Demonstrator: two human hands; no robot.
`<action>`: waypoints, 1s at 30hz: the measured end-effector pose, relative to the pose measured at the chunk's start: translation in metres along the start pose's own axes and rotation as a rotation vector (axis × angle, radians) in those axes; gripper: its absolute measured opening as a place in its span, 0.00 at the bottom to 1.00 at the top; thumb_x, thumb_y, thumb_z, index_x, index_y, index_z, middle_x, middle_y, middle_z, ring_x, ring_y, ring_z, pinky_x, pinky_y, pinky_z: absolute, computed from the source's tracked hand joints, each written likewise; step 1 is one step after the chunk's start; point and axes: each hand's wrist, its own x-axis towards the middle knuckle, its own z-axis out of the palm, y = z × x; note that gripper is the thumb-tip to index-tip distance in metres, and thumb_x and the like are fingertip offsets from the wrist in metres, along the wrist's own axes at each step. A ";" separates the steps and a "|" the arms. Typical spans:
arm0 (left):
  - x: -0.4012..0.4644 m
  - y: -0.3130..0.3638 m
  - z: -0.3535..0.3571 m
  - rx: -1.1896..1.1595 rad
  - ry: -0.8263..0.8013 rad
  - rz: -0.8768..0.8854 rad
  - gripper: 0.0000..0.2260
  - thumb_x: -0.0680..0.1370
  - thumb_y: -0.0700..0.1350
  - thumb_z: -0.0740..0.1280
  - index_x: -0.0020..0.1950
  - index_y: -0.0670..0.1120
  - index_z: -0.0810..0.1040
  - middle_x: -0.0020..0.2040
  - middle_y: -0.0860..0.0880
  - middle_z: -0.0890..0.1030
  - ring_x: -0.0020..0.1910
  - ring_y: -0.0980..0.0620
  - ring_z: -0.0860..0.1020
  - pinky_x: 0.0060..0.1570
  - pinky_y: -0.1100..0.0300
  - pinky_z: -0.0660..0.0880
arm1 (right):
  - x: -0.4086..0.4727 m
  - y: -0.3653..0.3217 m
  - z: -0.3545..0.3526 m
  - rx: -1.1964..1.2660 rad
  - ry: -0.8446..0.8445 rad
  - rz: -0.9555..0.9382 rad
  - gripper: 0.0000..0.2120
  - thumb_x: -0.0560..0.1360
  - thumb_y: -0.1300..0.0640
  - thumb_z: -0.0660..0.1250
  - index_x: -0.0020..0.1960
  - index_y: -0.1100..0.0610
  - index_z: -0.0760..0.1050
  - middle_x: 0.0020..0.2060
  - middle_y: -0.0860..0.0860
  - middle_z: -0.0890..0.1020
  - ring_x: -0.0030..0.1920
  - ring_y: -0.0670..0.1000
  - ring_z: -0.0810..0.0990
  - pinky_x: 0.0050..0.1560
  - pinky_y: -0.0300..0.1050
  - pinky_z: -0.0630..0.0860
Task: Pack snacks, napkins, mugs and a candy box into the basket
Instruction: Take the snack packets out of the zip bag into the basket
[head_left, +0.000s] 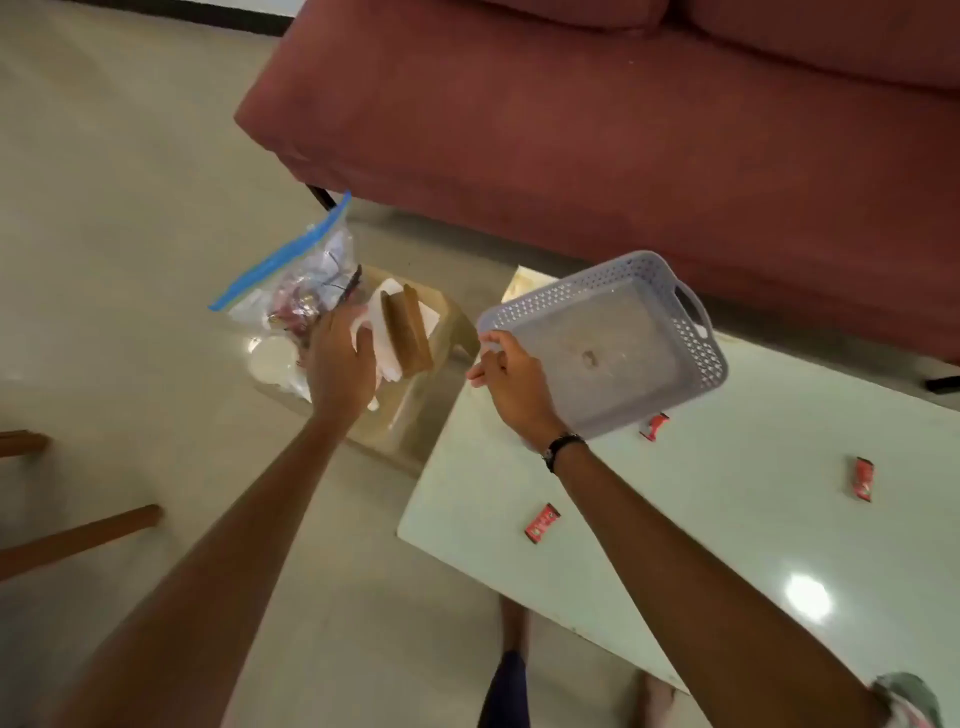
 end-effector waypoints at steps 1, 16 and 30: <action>0.017 -0.007 -0.009 0.078 0.031 0.025 0.13 0.79 0.43 0.57 0.59 0.42 0.76 0.59 0.42 0.79 0.60 0.42 0.75 0.60 0.48 0.71 | 0.010 -0.008 0.011 0.007 -0.001 0.001 0.13 0.81 0.56 0.54 0.63 0.57 0.71 0.43 0.55 0.84 0.46 0.54 0.83 0.51 0.46 0.78; 0.154 -0.103 -0.044 0.559 -0.130 -0.044 0.11 0.76 0.39 0.60 0.54 0.38 0.78 0.50 0.36 0.80 0.50 0.34 0.77 0.49 0.46 0.73 | 0.099 -0.070 0.109 -0.103 -0.079 -0.065 0.12 0.80 0.58 0.53 0.59 0.54 0.73 0.40 0.50 0.84 0.39 0.47 0.81 0.49 0.46 0.76; 0.190 0.044 -0.123 0.023 0.175 -0.013 0.07 0.72 0.42 0.69 0.46 0.40 0.82 0.43 0.39 0.83 0.46 0.41 0.80 0.46 0.55 0.73 | 0.083 -0.149 0.065 0.018 -0.063 -0.198 0.13 0.80 0.60 0.54 0.58 0.55 0.74 0.40 0.52 0.83 0.43 0.53 0.83 0.50 0.51 0.78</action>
